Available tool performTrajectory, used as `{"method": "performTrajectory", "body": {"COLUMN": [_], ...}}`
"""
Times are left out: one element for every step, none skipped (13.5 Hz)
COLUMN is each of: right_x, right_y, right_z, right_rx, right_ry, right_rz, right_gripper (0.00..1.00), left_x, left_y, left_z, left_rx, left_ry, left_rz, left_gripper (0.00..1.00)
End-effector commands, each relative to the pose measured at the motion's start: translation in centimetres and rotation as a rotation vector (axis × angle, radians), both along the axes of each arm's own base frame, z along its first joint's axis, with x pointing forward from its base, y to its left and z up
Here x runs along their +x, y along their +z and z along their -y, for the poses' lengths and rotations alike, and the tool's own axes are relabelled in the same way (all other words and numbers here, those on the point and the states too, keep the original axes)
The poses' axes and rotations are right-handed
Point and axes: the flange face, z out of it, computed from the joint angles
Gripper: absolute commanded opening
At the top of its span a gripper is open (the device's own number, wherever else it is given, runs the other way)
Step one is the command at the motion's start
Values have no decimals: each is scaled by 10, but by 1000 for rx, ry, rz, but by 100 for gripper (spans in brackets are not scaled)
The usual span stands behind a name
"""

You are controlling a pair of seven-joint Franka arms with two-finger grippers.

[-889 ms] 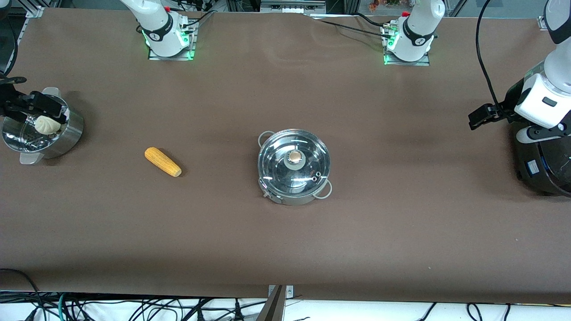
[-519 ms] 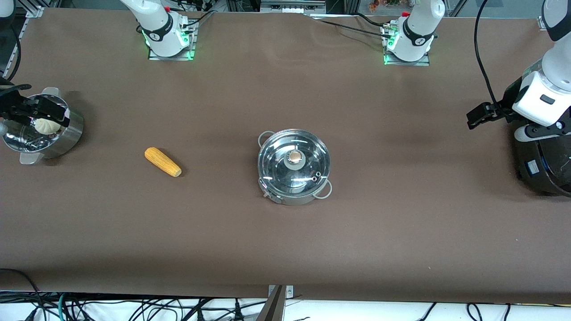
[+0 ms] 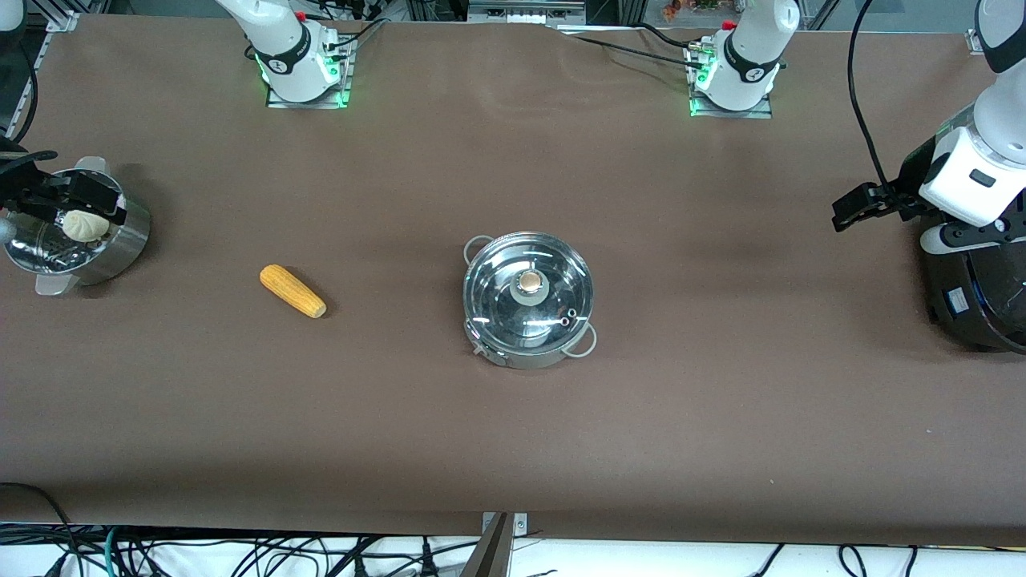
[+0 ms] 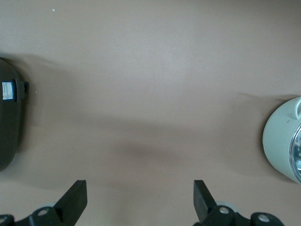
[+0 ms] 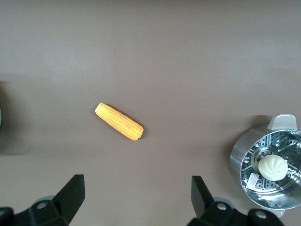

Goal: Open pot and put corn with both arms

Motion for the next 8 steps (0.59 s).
{"method": "performTrajectory", "body": {"right_x": [0,0,0,0,0,-1,-1,-1], "right_y": [2,1,4,3,3,2,1,1], "right_z": [5,6,6,5,5,5,5,5], "right_rx": [5,6,3,3,3,4,5,5], "right_ry": [3,3,2,2,2,5,6,5], "right_rz": [-10,-11,-7,-8,-10,-16,-19,-22], "right_gripper": [100,100,100,100,100,100,100,100], "left_x": [-8,-8,-8,-8,-8,-9,-10,-10], "left_y": [2,1,0,0,-1,-1,-2,-2], "left_z": [-2,-2,-2,-1,-1,-1,-1,-1], "left_rx": [-21,-20,-20,-21,-20,-19,-18,-18], "left_ry": [-3,-5,-5,-11,-8,-10,-13,-13], "left_rz": [5,-1,-6,-4,-10,-16,-24,-26], "left_gripper": [100,100,100,100,100,100,100,100]}}
